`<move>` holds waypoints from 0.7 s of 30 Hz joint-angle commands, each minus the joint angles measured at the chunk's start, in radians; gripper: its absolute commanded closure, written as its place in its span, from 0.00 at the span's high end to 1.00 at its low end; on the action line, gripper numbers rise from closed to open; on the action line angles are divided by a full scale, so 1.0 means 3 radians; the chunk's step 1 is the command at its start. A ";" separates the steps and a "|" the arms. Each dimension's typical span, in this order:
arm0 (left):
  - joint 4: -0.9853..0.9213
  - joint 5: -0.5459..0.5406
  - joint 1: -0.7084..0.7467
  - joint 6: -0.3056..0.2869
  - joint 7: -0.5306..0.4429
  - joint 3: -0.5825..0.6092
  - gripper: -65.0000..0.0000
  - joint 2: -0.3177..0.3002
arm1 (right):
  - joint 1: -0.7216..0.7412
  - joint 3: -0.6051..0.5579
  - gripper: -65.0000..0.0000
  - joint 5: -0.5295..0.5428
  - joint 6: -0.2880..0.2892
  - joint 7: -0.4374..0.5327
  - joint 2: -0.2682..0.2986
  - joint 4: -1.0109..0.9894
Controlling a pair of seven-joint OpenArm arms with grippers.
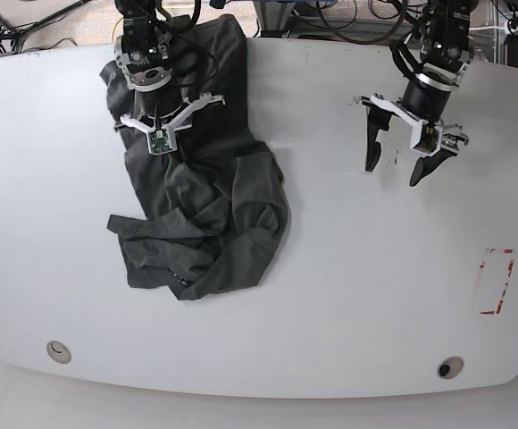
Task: Fold the T-shirt properly
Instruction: 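Lift the T-shirt with the right gripper so it hangs above the table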
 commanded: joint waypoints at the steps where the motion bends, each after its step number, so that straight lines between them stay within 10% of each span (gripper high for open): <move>1: 0.0056 -0.0059 -0.0048 0.0022 -0.0034 0.0013 0.66 -0.0020 | 0.0074 0.0011 0.00 0.0031 0.0018 0.0092 0.0011 0.0138; 21: 0.0108 -0.0017 -0.0089 0.0012 -0.0364 0.0107 0.66 0.0033 | 0.0199 -0.0031 0.00 0.0076 0.0010 0.0027 0.0042 0.0752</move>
